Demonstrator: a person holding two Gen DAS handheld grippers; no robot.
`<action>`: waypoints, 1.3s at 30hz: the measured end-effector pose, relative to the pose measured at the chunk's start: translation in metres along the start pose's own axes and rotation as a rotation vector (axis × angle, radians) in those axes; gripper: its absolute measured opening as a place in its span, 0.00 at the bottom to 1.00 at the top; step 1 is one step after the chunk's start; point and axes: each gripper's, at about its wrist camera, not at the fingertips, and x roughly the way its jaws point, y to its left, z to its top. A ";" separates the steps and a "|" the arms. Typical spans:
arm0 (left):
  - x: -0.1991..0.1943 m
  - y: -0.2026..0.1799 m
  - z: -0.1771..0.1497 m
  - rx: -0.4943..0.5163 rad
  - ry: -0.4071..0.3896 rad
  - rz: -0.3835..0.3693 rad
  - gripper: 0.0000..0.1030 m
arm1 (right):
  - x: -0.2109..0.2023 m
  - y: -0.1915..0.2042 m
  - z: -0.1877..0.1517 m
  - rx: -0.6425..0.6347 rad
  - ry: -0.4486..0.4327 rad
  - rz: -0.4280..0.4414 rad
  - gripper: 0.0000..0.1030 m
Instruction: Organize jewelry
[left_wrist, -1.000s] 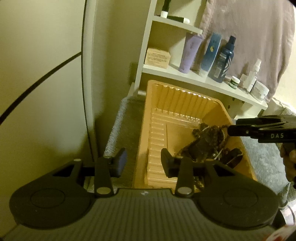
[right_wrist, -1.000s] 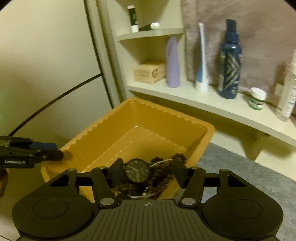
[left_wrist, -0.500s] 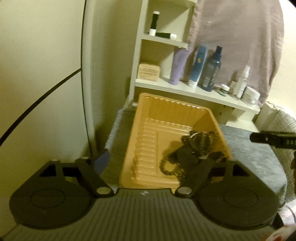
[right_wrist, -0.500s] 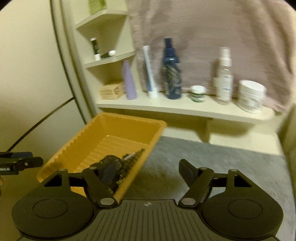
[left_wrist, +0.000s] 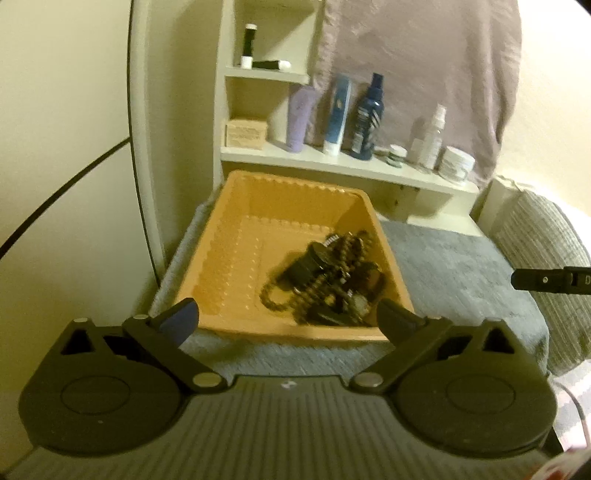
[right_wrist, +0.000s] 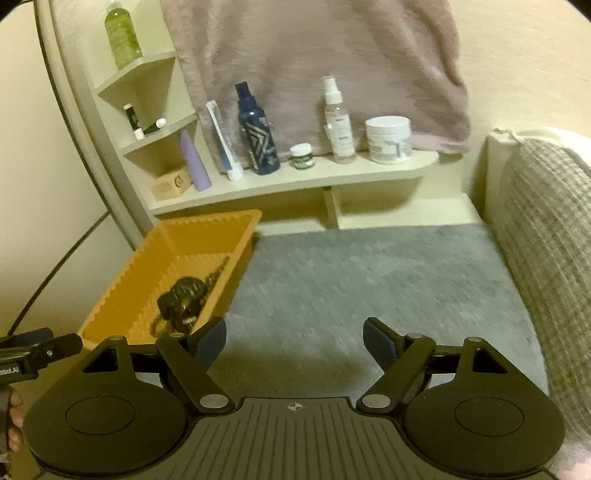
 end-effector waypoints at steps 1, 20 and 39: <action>-0.002 -0.005 -0.001 0.006 0.008 -0.011 0.99 | -0.004 0.000 -0.002 -0.002 0.005 -0.010 0.79; -0.020 -0.051 -0.025 0.033 0.114 -0.044 0.99 | -0.037 0.012 -0.048 -0.045 0.084 -0.038 0.79; -0.022 -0.073 -0.041 0.086 0.133 -0.010 0.99 | -0.046 0.019 -0.065 -0.063 0.099 -0.064 0.79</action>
